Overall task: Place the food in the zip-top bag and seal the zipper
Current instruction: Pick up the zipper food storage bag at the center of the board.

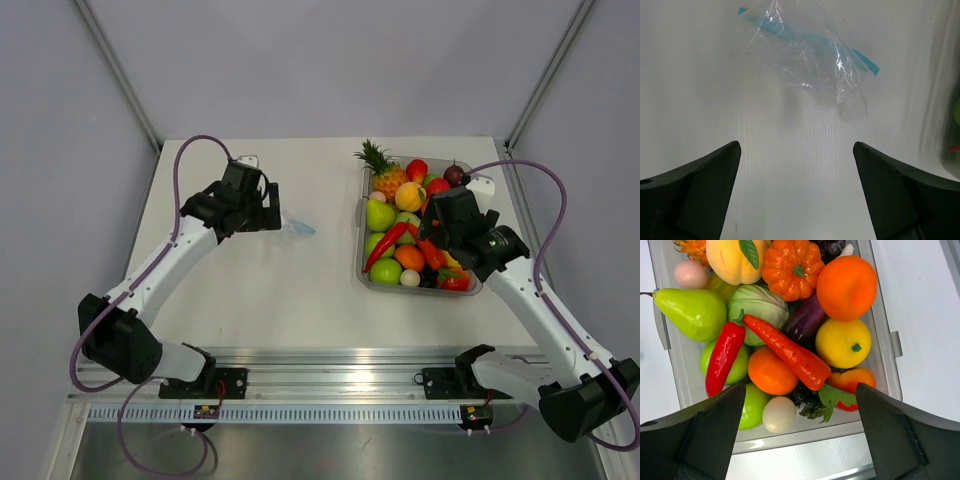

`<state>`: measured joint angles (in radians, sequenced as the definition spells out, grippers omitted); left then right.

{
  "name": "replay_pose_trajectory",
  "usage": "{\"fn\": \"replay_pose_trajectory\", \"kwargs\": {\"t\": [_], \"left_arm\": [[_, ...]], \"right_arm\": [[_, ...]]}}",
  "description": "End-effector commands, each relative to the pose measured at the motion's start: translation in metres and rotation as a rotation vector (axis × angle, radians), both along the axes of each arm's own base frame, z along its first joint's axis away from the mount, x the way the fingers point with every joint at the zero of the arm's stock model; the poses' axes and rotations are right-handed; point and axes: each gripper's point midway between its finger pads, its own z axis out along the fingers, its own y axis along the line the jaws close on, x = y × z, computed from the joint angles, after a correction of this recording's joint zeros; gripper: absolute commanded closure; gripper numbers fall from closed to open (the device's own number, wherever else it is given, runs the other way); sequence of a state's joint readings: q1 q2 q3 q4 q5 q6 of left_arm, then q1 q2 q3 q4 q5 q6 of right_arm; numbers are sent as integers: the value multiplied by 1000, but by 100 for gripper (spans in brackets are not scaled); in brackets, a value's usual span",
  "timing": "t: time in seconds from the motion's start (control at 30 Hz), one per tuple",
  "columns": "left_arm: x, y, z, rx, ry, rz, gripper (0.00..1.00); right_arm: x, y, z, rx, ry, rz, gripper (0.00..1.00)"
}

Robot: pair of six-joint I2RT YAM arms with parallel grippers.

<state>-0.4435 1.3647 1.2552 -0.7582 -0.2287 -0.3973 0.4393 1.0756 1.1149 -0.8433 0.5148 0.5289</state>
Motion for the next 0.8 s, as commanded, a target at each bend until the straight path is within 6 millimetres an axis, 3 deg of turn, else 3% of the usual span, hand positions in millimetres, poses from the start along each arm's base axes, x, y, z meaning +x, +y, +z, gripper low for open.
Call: {"fn": "replay_pose_trajectory", "kwargs": {"t": [0.0, 0.4, 0.43, 0.53, 0.77], "left_arm": [[18, -12, 16, -14, -36, 12, 1], [27, -34, 11, 22, -14, 146, 7], [28, -36, 10, 26, -18, 150, 15], [34, -47, 1, 29, -3, 162, 22], [53, -45, -25, 85, -2, 255, 21]], "right_arm": [[6, -4, 15, 4, -48, -44, 1], [7, 8, 15, 49, -52, 10, 0], [6, 11, 14, 62, -48, 23, 1], [3, 18, 15, 93, -46, 60, 1], [-9, 21, 19, 132, -77, 106, 1]]}}
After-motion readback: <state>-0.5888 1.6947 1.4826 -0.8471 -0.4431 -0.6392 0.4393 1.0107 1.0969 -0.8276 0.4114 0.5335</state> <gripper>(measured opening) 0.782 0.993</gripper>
